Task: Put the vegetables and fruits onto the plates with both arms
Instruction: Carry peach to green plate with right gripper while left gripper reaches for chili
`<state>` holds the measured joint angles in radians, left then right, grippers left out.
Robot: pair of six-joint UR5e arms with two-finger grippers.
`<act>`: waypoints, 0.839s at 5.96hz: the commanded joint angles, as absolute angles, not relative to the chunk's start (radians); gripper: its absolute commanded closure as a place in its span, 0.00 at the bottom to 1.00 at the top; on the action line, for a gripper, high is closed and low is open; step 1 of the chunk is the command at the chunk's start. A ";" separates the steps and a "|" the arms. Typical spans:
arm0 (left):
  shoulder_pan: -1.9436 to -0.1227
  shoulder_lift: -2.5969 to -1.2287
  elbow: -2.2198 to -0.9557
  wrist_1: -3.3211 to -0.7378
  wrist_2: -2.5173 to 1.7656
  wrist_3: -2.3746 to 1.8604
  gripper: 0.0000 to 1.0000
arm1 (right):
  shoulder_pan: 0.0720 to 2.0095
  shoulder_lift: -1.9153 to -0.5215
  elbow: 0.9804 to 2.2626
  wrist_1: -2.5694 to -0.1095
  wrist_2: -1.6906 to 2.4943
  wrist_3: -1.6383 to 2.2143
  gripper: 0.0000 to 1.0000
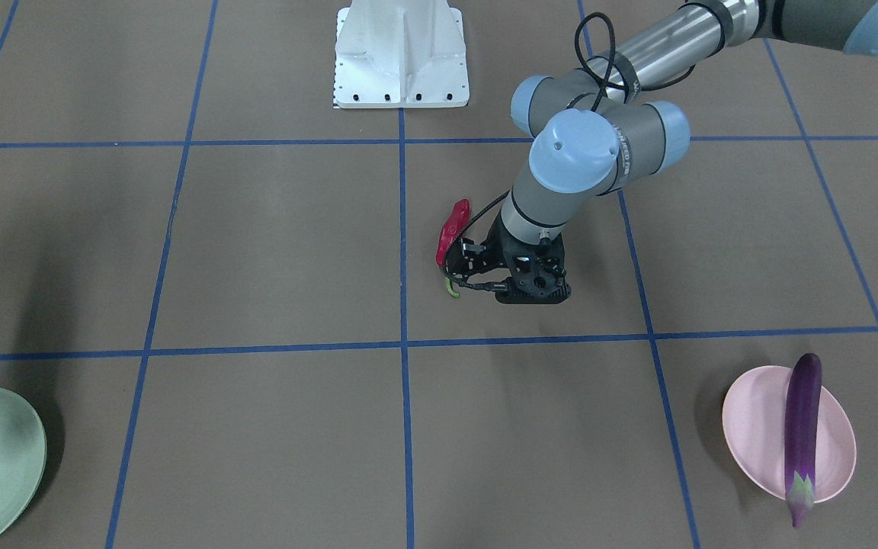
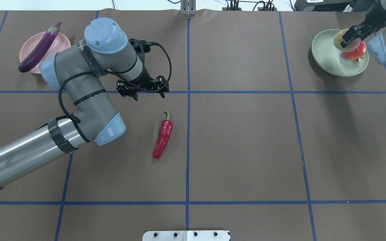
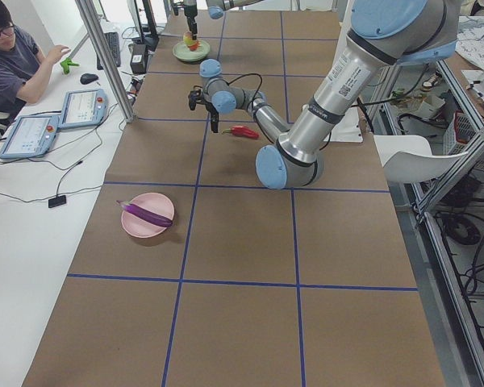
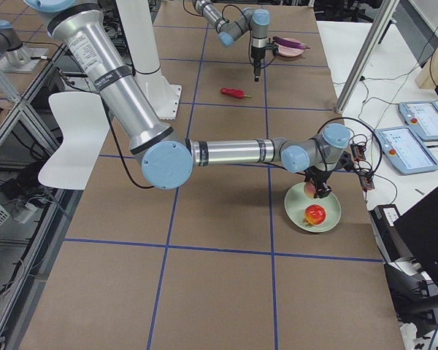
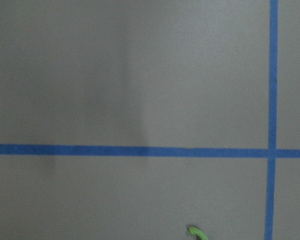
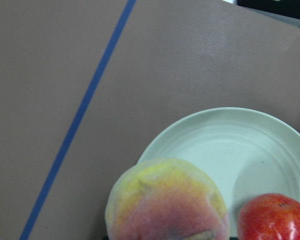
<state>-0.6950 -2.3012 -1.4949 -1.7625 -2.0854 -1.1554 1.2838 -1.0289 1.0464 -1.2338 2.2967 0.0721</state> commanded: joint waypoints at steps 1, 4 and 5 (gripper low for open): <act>-0.628 -2.302 -1.538 -1.741 -2.063 -1.221 0.00 | 1.287 -1.054 1.039 -1.206 2.277 0.075 0.01; -0.488 -2.292 -1.548 -1.735 -1.930 -1.250 0.00 | 1.287 -1.046 1.046 -1.190 2.275 0.112 0.00; -0.476 -2.275 -1.548 -1.735 -1.925 -1.246 0.00 | 1.287 -1.046 1.046 -1.190 2.275 0.112 0.00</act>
